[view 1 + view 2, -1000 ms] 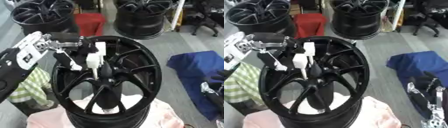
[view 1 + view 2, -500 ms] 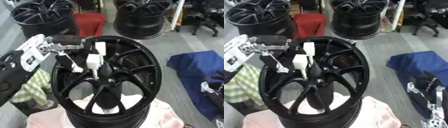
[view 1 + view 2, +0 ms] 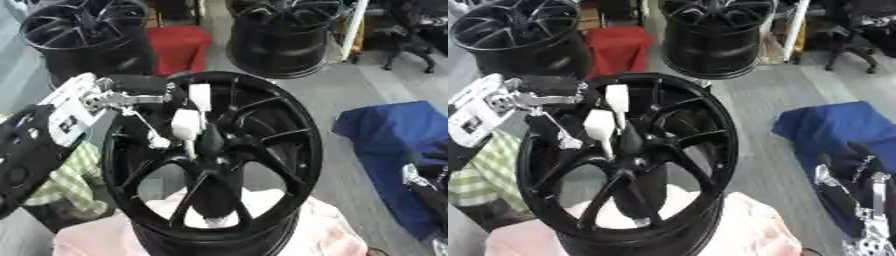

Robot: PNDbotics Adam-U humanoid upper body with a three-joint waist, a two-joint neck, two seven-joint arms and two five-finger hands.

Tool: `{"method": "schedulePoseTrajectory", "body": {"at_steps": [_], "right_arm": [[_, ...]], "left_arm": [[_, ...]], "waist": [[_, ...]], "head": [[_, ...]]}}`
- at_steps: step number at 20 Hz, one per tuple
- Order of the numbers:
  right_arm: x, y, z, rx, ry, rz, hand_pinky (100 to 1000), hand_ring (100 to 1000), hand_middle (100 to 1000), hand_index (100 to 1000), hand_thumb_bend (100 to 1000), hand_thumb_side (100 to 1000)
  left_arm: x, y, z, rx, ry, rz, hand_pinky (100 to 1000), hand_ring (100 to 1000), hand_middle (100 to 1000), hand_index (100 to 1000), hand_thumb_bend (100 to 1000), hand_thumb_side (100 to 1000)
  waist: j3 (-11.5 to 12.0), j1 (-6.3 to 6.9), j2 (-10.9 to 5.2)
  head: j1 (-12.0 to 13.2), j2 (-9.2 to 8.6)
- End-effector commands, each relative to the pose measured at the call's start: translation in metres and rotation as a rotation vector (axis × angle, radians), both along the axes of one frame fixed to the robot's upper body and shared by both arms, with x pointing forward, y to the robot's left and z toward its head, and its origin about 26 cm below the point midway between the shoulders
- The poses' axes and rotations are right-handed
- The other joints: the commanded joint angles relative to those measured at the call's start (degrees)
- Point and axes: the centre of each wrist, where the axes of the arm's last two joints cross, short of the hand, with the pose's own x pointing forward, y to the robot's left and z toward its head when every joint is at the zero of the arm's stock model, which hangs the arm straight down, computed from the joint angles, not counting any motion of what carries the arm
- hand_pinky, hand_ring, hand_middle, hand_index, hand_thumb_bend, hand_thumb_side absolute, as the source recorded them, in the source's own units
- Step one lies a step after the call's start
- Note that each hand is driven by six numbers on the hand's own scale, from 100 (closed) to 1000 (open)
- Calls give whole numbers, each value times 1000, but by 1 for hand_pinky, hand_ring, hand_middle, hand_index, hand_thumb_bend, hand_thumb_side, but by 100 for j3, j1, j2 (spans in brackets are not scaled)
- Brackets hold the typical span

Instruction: Pull the pin out of the wheel hub.

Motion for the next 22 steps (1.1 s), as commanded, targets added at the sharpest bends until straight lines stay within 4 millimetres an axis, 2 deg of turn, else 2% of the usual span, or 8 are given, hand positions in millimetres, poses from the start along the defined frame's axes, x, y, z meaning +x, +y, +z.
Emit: {"method": "schedulePoseTrajectory", "body": {"at_steps": [1,5,9,12,13,17,19,22], "right_arm": [[3,-4,7,-23,-15,6,562,531,615,809,259,213],[3,-4,6,-22,-14,5,562,531,614,809,260,212],[2,-4,5,-20,-11,3,562,531,614,809,260,212],[1,-5,4,-19,-8,-1,562,531,614,809,260,212],[1,-5,4,-18,-7,-4,562,530,614,809,261,211],[-1,-8,2,-19,1,-18,562,530,614,809,261,212],[-2,-9,1,-19,4,-26,562,530,614,809,260,211],[-3,-10,0,-18,2,-37,562,531,614,809,259,212]], "left_arm": [[3,5,16,244,-4,-290,319,314,336,657,100,278],[6,10,24,157,24,-235,188,215,187,541,100,354],[7,14,44,68,28,-193,170,207,172,536,100,356],[5,26,72,13,-5,-162,180,213,181,542,100,330],[3,31,81,-3,-19,-152,185,216,189,549,100,297],[-7,72,116,-87,-105,-48,189,220,194,559,100,259],[-15,98,123,-127,-129,23,202,228,205,571,100,245],[-25,146,122,-159,-142,184,214,236,218,583,100,237]], "waist": [[5,-22,-44],[8,-28,-44],[15,-33,-52],[34,-34,-64],[49,-32,-69],[157,-15,-90],[215,-10,-97],[286,-15,-85]], "head": [[3,-50],[-3,-48],[-4,-40],[-9,-38],[-14,-38],[-63,-26],[-99,-10],[-155,-17]]}}
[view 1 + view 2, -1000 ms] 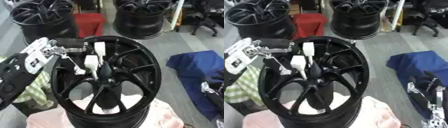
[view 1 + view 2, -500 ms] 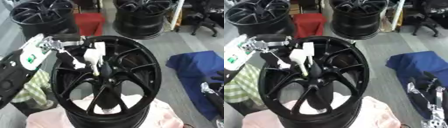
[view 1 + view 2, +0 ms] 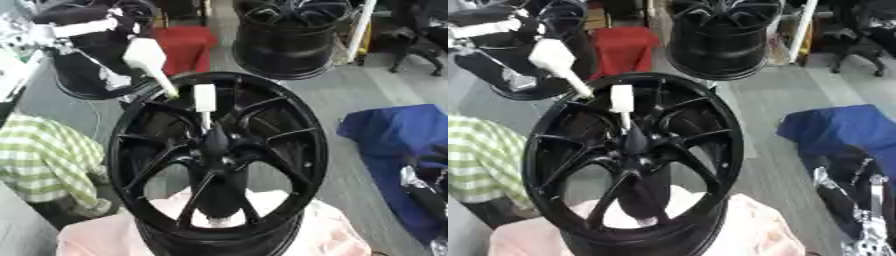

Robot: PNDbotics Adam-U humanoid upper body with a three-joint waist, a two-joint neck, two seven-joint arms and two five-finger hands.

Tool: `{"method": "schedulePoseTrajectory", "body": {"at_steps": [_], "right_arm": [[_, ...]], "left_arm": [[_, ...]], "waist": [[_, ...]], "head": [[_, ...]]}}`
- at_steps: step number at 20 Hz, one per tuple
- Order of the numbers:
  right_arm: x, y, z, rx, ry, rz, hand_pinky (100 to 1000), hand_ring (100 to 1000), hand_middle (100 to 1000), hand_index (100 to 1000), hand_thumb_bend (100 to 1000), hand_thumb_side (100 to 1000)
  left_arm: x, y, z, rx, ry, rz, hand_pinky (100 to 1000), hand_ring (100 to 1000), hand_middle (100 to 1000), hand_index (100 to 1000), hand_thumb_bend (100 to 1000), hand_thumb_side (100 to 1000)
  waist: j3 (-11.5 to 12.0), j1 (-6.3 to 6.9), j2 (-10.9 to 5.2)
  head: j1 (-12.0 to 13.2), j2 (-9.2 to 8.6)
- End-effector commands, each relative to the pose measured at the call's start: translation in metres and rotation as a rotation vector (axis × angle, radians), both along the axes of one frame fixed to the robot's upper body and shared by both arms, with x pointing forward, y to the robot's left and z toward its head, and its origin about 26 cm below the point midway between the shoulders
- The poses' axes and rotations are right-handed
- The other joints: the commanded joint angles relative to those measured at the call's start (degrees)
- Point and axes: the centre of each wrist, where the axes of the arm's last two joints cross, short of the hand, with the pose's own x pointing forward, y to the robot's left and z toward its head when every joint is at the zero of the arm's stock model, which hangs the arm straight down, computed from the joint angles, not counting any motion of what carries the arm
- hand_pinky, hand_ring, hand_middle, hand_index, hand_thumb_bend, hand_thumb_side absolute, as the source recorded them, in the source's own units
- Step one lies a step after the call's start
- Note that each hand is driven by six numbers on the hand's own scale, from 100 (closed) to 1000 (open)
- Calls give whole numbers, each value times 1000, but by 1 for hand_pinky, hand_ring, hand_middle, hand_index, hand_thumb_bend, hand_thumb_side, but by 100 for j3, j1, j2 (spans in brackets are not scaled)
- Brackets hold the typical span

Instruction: Pull the pin out of the wheel hub.

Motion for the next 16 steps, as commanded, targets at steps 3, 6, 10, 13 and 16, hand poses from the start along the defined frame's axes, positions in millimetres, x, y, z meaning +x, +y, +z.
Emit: {"method": "schedulePoseTrajectory", "body": {"at_steps": [3,6,10,13,16], "right_arm": [[2,-6,7,-19,-24,-16,563,531,614,809,257,212],[3,-6,8,-14,-31,-23,563,531,614,809,257,213],[3,-6,8,-9,-35,-33,563,531,614,809,255,214],[3,-5,8,-7,-32,-28,563,531,613,809,255,214],[3,-3,8,-5,-33,-20,563,531,613,809,255,215]], "left_arm": [[-22,88,16,90,-37,178,230,245,232,597,100,228],[-29,125,-12,68,35,339,278,276,283,638,100,223],[-40,164,-71,-13,159,550,509,497,651,874,362,540],[-54,184,-123,-101,254,703,570,564,819,934,571,745],[-70,185,-156,-208,285,793,572,575,852,943,583,774]], "waist": [[24,-37,-26],[57,-65,7],[111,-97,36],[94,-109,34],[84,-122,40]], "head": [[-73,-41],[-108,-67],[-175,-78],[-148,-68],[-129,-75]]}}
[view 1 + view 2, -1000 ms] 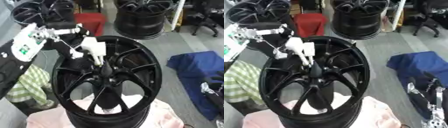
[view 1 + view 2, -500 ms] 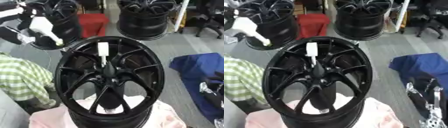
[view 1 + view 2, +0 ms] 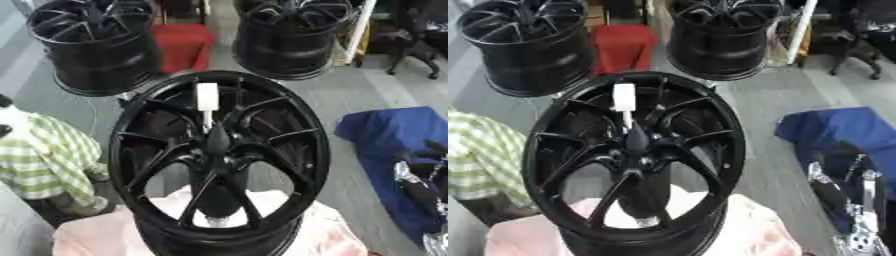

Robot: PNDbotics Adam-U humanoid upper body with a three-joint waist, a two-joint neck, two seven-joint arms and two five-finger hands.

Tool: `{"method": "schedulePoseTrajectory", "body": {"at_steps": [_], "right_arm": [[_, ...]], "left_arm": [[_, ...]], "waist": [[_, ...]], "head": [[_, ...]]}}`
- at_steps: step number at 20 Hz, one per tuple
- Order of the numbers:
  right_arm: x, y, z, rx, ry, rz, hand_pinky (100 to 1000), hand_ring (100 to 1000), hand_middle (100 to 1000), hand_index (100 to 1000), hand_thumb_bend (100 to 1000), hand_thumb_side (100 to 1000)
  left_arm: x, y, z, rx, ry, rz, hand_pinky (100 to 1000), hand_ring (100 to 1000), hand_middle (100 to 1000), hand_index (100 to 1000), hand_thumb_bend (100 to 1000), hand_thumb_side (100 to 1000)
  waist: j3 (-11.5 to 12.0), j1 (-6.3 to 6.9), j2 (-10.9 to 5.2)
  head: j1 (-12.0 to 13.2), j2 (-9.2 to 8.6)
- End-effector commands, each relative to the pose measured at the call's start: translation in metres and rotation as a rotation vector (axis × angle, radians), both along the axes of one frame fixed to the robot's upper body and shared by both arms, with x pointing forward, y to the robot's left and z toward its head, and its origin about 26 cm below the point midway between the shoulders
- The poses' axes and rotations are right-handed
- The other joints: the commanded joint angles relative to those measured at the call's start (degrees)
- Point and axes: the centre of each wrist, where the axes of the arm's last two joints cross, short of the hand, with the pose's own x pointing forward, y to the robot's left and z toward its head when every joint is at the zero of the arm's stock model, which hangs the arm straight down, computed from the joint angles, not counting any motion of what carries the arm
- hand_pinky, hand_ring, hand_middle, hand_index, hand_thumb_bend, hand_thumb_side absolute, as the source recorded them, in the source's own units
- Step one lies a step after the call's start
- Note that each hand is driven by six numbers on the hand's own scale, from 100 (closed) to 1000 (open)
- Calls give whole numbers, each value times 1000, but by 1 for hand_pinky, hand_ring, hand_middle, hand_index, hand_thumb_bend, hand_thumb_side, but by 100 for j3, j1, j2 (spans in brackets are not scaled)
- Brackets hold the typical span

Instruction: Pull the pin out of the wheel hub.

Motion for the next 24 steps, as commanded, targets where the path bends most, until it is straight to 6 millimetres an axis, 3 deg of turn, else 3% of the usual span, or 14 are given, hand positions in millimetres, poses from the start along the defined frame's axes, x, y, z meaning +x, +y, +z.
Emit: {"method": "schedulePoseTrajectory", "body": {"at_steps": [1,2,6,8,13,17,24], "right_arm": [[4,-1,8,-15,-24,8,563,531,613,809,255,215],[4,-1,8,-14,-24,9,563,531,613,809,255,216],[4,0,8,-12,-24,13,563,531,613,809,254,217],[4,1,8,-10,-25,18,563,531,613,809,255,217],[6,4,8,-2,-29,27,563,530,613,809,255,218],[6,6,8,8,-34,26,564,531,613,809,253,219],[8,7,10,8,-39,29,564,531,613,809,251,220]], "left_arm": [[-11,6,-5,-63,-57,113,572,575,852,943,583,774],[-16,6,-11,-87,-65,141,561,571,843,939,552,777],[-41,-3,-38,-222,-126,230,517,544,751,893,323,613],[-57,-21,-45,-318,-196,248,506,539,726,882,274,598],[-76,-73,-28,-587,-310,238,486,525,654,846,202,558],[-87,-112,-18,-829,-350,335,481,518,600,806,133,486],[-93,-127,-13,-910,-324,429,479,516,586,796,106,463]], "waist": [[-21,12,-23],[-25,7,-19],[-38,-5,-8],[-58,-13,0],[-47,-63,42],[-38,-126,57],[-59,-133,39]], "head": [[25,-69],[31,-73],[71,-75],[100,-66],[167,-55],[205,-36],[259,27]]}}
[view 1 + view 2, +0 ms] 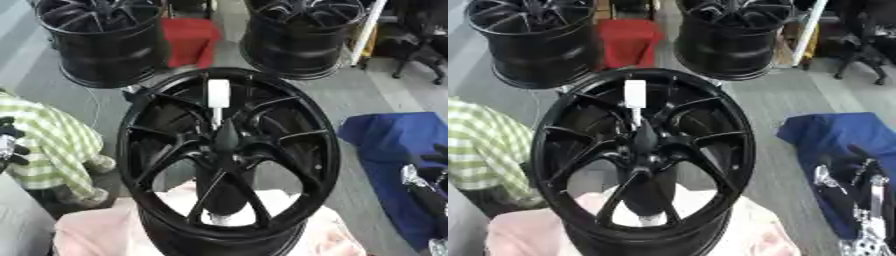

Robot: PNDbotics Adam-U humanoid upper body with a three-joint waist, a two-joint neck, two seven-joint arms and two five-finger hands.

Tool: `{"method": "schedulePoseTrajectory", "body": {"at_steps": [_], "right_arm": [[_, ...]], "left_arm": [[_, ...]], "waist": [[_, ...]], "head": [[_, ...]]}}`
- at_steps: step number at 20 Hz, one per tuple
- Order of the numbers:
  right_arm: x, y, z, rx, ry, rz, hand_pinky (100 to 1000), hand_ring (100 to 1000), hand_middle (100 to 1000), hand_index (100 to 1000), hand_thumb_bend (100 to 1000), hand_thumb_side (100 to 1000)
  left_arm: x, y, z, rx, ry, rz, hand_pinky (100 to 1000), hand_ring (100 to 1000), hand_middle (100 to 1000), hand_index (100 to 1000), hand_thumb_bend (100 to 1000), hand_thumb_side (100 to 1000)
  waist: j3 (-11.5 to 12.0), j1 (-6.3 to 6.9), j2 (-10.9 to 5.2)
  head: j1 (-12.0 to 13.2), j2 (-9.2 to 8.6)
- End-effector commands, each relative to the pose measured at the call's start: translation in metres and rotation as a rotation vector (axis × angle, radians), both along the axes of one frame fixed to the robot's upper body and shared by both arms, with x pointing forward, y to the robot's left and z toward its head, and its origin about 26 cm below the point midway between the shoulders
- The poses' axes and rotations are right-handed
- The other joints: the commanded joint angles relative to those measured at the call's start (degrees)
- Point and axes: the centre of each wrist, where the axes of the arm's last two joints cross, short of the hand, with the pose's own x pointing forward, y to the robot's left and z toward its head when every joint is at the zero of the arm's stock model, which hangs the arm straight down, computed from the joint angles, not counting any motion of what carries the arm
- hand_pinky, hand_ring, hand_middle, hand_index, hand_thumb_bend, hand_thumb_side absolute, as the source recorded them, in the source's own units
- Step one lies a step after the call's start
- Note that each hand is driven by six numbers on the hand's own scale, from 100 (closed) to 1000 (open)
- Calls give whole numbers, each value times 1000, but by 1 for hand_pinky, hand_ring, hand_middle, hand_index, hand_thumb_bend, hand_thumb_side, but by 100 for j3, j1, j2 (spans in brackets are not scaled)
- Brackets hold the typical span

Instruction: Pull the pin out of the wheel hub.

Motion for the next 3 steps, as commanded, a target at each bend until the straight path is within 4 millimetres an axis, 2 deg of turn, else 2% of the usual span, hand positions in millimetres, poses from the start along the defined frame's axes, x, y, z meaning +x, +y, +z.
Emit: {"method": "schedulePoseTrajectory", "body": {"at_steps": [1,3], "right_arm": [[3,-1,9,-11,-27,11,564,531,613,809,251,220],[3,0,8,-11,-24,17,564,531,613,808,251,220]], "left_arm": [[-1,-3,10,-5,-14,-4,479,516,586,796,106,464],[-2,-4,9,-9,-9,-10,479,516,584,794,104,464]], "waist": [[7,9,-41],[16,11,-48]], "head": [[5,25],[22,58]]}}
